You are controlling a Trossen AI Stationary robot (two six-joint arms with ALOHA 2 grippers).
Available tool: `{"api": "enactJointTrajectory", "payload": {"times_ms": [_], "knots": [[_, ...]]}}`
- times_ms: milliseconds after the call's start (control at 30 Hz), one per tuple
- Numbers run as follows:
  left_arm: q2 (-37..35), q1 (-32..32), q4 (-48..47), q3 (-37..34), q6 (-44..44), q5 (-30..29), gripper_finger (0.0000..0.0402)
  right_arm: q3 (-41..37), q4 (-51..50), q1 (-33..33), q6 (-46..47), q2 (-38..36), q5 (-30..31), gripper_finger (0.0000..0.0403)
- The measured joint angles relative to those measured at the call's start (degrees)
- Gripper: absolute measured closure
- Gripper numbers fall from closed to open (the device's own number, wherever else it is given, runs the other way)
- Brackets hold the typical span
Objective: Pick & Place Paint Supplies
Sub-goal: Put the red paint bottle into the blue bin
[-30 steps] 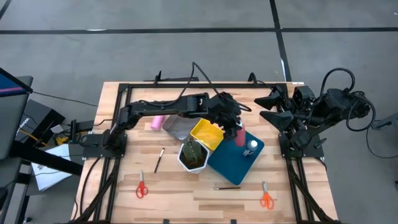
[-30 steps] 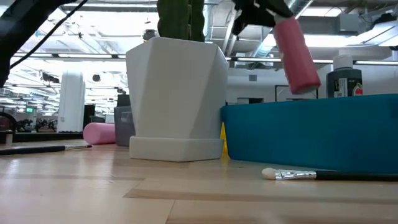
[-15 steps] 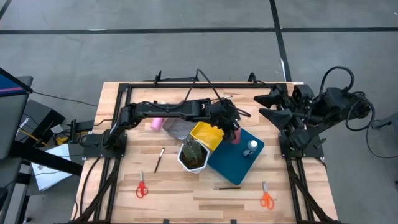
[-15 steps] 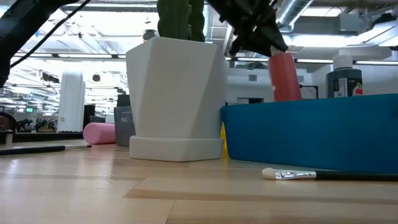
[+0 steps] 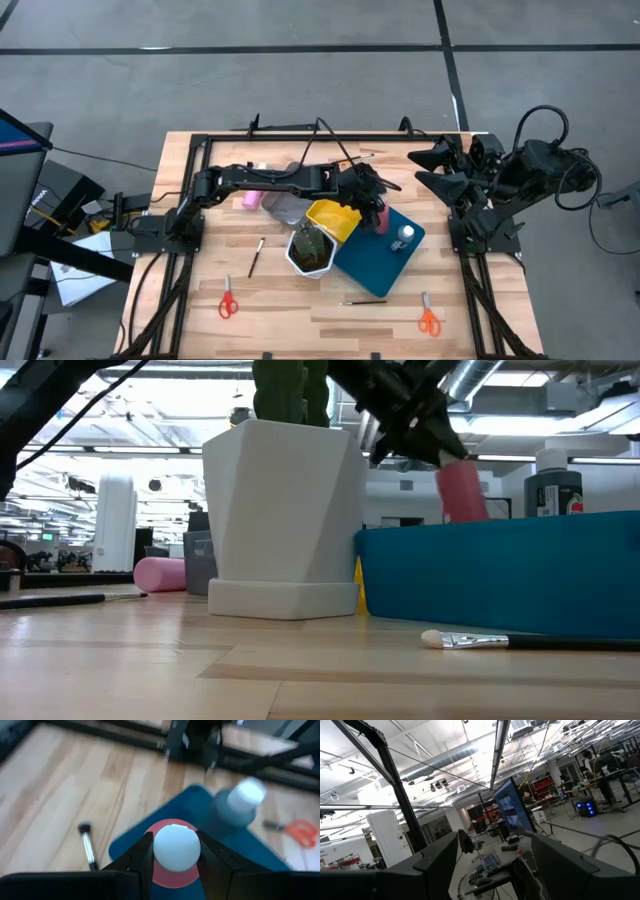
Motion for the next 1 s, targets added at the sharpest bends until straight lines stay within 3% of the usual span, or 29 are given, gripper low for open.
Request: {"api": "enactJointTrajectory", "payload": {"times_ms": [1000], "knots": [[-0.1,-0.9,0.7,-4.4,0.2,-1.9,0.0292,0.0,0.3,0.0,0.0,0.0,0.0,0.0153]]}}
